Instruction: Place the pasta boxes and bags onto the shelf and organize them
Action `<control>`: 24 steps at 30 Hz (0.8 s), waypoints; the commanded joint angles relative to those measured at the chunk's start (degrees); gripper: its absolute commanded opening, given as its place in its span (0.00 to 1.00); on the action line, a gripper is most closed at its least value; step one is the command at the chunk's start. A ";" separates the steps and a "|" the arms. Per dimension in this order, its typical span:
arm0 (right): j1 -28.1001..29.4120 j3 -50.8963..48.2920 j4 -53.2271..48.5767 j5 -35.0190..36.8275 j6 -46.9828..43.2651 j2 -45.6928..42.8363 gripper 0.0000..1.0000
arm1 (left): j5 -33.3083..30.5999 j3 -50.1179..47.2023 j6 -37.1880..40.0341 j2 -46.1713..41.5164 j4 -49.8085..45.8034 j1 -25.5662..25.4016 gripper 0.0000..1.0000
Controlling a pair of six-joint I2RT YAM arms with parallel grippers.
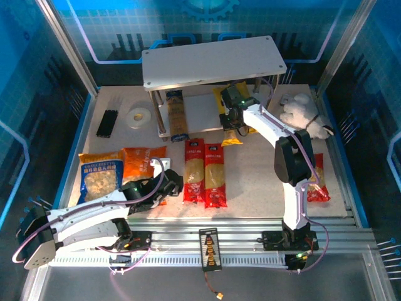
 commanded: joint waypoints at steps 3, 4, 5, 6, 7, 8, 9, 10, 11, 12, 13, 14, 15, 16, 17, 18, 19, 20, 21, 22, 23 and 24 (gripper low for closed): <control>-0.77 -1.86 10.49 4.40 -0.12 -3.45 0.00 | -1.43 1.24 0.52 -1.71 -2.15 -0.27 0.58; -0.79 -2.37 11.08 4.92 -0.30 -3.79 0.02 | -1.49 1.24 0.50 -1.82 -2.20 -0.29 0.58; -0.83 -2.60 11.61 5.57 -0.47 -4.00 0.02 | -1.49 1.24 0.44 -1.91 -2.27 -0.21 0.58; -0.82 -2.62 11.94 6.16 -0.68 -3.97 0.03 | -1.43 1.30 0.53 -1.93 -2.31 -0.25 0.58; -0.79 -2.35 12.08 6.85 -1.12 -3.81 0.04 | -1.43 1.33 0.43 -1.95 -2.39 -0.26 0.58; -0.83 -2.06 12.05 7.51 -1.46 -3.54 0.04 | -1.33 1.33 0.39 -1.91 -2.40 -0.22 0.58; -0.82 -1.52 12.08 8.22 -1.82 -3.13 0.04 | -1.41 1.33 0.36 -1.94 -2.40 -0.27 0.58; -0.79 -1.21 12.16 8.86 -2.13 -2.77 0.04 | -1.41 1.34 0.34 -1.93 -2.40 -0.22 0.58; -0.83 -1.02 12.38 9.38 -2.44 -2.47 0.04 | -1.32 1.33 0.28 -1.91 -2.49 -0.27 0.58; -0.77 -1.01 12.83 9.68 -2.65 -2.29 0.04 | -1.39 1.35 0.26 -1.92 -2.49 -0.27 0.58; -0.74 -1.14 13.15 9.96 -2.76 -2.18 0.04 | -1.37 1.38 0.26 -1.98 -2.58 -0.25 0.58; -0.74 -1.21 13.62 10.33 -2.94 -2.09 0.04 | -1.42 1.25 0.18 -2.00 -2.53 -0.24 0.58; -0.70 -1.38 14.02 10.51 -3.01 -2.09 0.04 | -1.49 1.28 0.11 -1.97 -2.57 -0.21 0.58; -0.64 -1.68 14.59 10.82 -3.10 -2.09 0.07 | -1.55 1.24 0.17 -1.92 -2.58 -0.28 0.58; -0.59 -1.83 14.99 11.22 -3.11 -2.04 0.11 | -1.57 1.24 0.17 -1.92 -2.58 -0.21 0.58; -0.64 -1.94 15.44 11.52 -3.19 -1.92 0.19 | -1.59 1.24 0.19 -1.93 -2.58 -0.25 0.58; -0.53 -1.95 15.75 11.71 -3.40 -1.76 0.23 | -1.57 1.38 0.22 -1.98 -2.58 -0.25 0.58; -0.58 -1.94 15.90 11.96 -3.54 -1.49 0.26 | -1.58 1.32 0.26 -1.93 -2.64 -0.26 0.58; -0.55 -1.71 15.98 12.08 -3.72 -1.18 0.27 | -1.58 1.33 0.16 -1.91 -2.66 -0.25 0.58; -0.56 -1.61 16.12 12.26 -3.82 -0.89 0.27 | -1.55 1.37 0.15 -1.92 -2.75 -0.25 0.58; -0.55 -1.59 16.27 12.42 -4.03 -0.61 0.27 | -1.53 1.29 0.15 -1.94 -2.74 -0.21 0.58; -0.58 -1.45 16.49 12.46 -4.17 -0.32 0.27 | -1.57 1.24 0.13 -1.99 -2.84 -0.27 0.58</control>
